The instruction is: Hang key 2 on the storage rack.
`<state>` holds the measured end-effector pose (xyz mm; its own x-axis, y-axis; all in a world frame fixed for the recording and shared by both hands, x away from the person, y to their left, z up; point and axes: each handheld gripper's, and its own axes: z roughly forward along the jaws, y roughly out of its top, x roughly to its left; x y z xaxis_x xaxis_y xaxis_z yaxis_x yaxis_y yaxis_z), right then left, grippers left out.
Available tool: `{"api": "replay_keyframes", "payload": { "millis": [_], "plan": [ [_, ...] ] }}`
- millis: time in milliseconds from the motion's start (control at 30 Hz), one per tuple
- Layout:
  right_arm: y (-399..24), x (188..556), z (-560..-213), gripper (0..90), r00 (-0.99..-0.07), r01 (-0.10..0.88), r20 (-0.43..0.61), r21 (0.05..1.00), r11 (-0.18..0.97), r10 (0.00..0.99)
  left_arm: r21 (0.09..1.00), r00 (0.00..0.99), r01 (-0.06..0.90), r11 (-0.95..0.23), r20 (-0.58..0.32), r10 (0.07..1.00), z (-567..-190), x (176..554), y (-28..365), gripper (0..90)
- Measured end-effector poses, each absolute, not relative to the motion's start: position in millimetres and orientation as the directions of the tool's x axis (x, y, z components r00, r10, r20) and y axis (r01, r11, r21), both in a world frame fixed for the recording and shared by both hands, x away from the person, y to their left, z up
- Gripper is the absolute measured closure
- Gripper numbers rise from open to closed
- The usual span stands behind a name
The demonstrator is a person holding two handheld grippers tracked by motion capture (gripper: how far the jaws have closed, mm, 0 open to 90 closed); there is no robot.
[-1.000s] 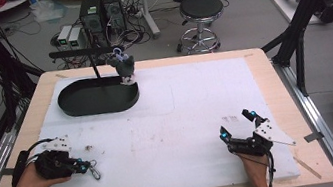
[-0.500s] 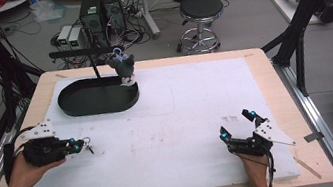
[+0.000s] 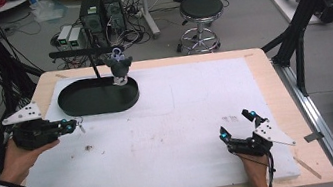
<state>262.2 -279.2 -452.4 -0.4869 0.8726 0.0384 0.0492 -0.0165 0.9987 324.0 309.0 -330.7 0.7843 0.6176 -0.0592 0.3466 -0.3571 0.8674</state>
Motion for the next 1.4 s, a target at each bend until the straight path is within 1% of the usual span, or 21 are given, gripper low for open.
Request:
{"api": "replay_keyframes", "payload": {
  "millis": [400, 467, 567, 800, 967, 1033, 1233, 1400],
  "plan": [
    [-279, 262, -452, 0.6, -0.487, 0.049, 0.037, 0.999, -0.014, 0.873, 0.903, 0.751, 0.322, -0.286, -0.06, 0.658, -321, 342, 306, 88.2],
    [-279, 262, -452, 0.6, -0.487, 0.05, 0.038, 0.999, -0.016, 0.873, 0.91, 0.745, 0.322, -0.261, -0.073, 0.663, -321, 344, 307, 88.1],
    [-279, 262, -452, 0.6, -0.487, 0.049, 0.039, 0.999, -0.017, 0.872, 0.912, 0.738, 0.32, -0.258, -0.07, 0.671, -319, 349, 308, 88.1],
    [-279, 262, -452, 0.6, -0.487, 0.047, 0.036, 0.999, -0.015, 0.873, 0.932, 0.714, 0.292, -0.213, -0.064, 0.697, -306, 361, 308, 88.1],
    [-279, 262, -452, 0.6, -0.486, 0.047, 0.038, 0.999, -0.017, 0.873, 0.94, 0.706, 0.271, -0.205, -0.05, 0.707, -299, 373, 305, 88.2],
    [-279, 262, -452, 0.6, -0.487, 0.046, 0.035, 0.999, -0.015, 0.873, 0.942, 0.699, 0.274, -0.192, -0.058, 0.713, -296, 377, 305, 88.1],
    [-279, 262, -452, 0.6, -0.486, 0.044, 0.036, 0.999, -0.017, 0.873, 0.944, 0.693, 0.265, -0.198, -0.044, 0.719, -292, 390, 303, 88.2],
    [-279, 262, -452, 0.6, -0.487, 0.044, 0.034, 0.999, -0.014, 0.873, 0.949, 0.687, 0.269, -0.165, -0.069, 0.723, -296, 402, 303, 88.2]
  ]
}}
